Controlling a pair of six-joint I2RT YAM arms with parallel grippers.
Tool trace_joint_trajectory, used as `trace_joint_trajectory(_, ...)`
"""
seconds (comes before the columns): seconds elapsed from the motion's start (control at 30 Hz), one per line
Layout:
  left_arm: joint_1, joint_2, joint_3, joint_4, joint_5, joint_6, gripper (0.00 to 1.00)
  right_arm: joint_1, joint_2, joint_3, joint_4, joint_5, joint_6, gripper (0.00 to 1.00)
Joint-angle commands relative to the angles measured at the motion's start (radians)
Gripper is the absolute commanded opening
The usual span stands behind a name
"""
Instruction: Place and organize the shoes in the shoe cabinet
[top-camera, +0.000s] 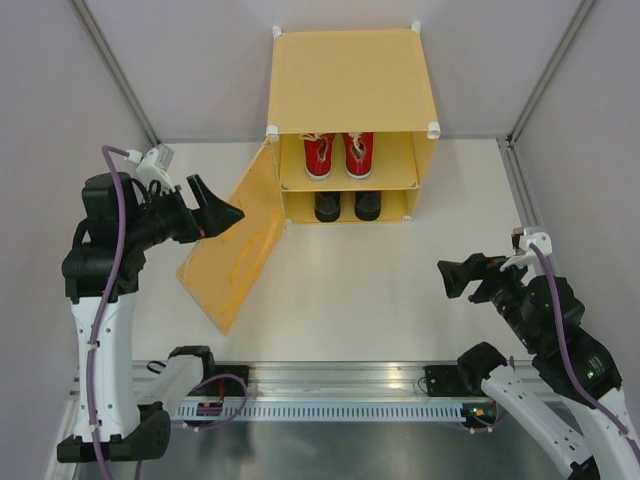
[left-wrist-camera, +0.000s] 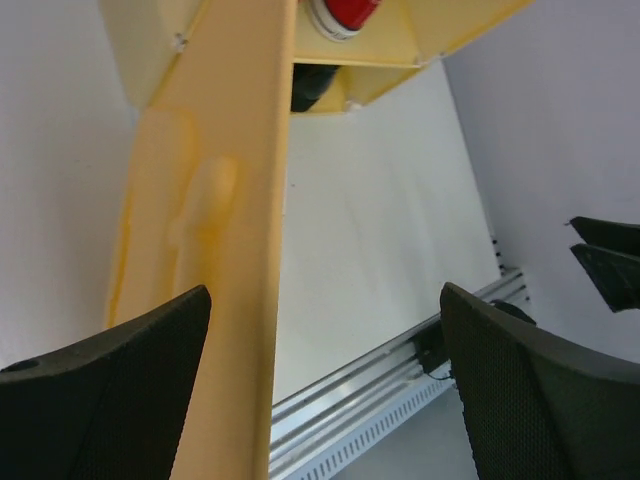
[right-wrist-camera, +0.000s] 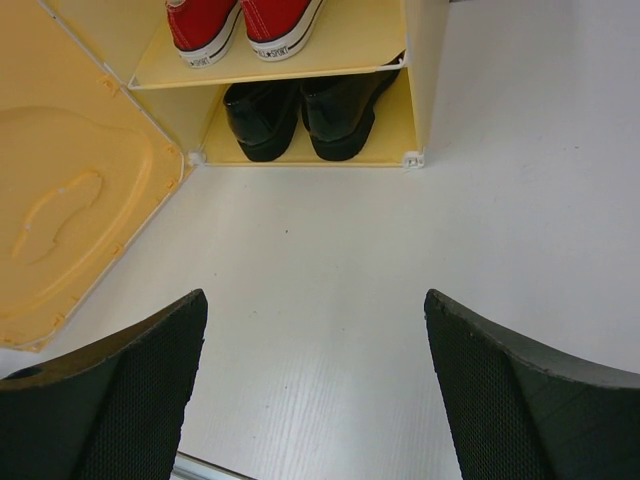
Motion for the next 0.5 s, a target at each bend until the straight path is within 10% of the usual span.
trace_joint_trajectory(0.0, -0.003, -0.054, -0.08, 0.207, 0.339, -0.154, 0.98, 0.001, -0.011, 0.043, 0.006, 0.02, -0.002, 0.92)
trace_joint_trajectory(0.47, -0.402, 0.11, -0.174, 0.733, 0.13, -0.475, 0.97, 0.0, -0.008, 0.099, 0.004, 0.013, -0.032, 0.92)
